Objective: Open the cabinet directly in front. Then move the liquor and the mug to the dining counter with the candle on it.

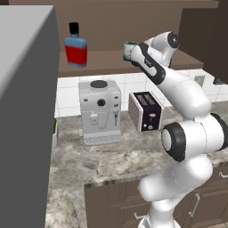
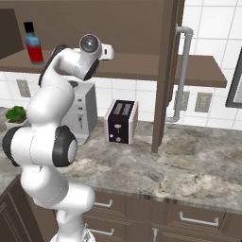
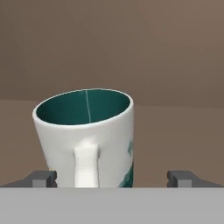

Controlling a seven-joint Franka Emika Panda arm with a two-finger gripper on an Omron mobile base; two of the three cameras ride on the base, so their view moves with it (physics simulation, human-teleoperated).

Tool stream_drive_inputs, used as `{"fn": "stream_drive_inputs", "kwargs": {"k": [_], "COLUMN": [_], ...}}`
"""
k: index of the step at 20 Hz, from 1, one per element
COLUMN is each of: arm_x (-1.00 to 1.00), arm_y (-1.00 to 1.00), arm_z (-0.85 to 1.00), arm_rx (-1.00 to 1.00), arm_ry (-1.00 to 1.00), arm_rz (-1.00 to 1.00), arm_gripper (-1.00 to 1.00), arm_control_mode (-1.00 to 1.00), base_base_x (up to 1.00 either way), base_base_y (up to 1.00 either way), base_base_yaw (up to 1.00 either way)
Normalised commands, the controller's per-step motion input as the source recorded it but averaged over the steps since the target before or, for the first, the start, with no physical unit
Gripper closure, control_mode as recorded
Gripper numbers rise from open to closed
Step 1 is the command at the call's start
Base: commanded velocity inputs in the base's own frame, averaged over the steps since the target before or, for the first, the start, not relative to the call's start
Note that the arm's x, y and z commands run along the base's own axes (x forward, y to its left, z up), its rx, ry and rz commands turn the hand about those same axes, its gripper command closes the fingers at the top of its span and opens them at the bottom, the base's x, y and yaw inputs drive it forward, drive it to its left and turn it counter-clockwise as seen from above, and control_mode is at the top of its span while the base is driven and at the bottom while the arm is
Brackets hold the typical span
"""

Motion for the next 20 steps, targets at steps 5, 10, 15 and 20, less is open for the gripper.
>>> {"fn": "stream_drive_inputs", "kwargs": {"k": [5,10,15,20], "arm_x": [0.26,0.00,-0.10,-0.85], "arm_y": [0.10,0.00,0.00,0.00], "arm_z": [-0.10,0.00,0.00,0.00], "arm_rx": [0.00,0.00,0.00,0.00], "arm_ry": [0.00,0.00,0.00,-0.08], "arm_rz": [0.00,0.00,0.00,0.02], "arm_gripper": [1.00,1.00,1.00,1.00], "arm_control_mode": [-1.00,-1.00,-1.00,-1.00], "base_base_x": [0.00,0.00,0.00,0.00], "base_base_y": [0.00,0.00,0.00,0.00], "base_base_yaw": [0.00,0.00,0.00,0.00]}}
